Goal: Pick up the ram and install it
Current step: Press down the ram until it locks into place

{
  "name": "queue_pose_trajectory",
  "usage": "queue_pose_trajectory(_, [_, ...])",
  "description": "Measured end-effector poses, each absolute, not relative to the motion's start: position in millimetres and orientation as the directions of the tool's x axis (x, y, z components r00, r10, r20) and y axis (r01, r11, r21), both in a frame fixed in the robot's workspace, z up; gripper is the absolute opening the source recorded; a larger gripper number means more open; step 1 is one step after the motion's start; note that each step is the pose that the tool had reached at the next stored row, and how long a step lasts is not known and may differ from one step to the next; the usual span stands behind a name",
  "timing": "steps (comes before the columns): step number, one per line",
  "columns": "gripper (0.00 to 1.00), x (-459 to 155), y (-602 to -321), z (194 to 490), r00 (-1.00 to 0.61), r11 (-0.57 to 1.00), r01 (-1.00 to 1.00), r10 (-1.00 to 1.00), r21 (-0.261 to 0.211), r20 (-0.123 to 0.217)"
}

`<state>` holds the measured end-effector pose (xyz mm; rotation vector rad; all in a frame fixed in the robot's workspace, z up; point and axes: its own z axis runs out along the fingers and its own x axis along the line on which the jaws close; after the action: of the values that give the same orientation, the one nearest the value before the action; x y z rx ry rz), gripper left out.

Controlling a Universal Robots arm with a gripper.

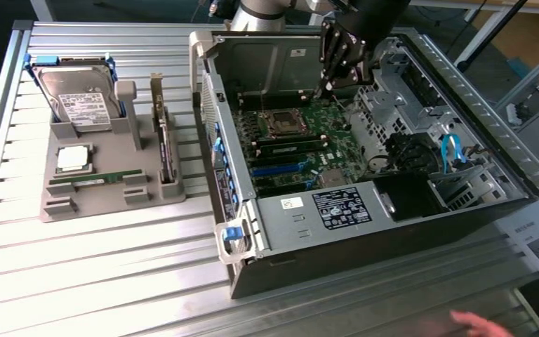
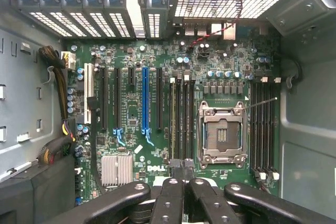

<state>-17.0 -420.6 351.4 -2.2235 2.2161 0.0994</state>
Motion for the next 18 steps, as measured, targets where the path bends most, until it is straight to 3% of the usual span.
queue_pose_trajectory(8, [0.1,-17.0,-420.5,351.3,-0.008,0.006,-0.999,-0.999,0.044,-0.045])
queue_pose_trajectory(18, [0.1,-17.0,-420.6,351.3,-0.191,0.189,-0.981,-0.981,0.044,-0.045])
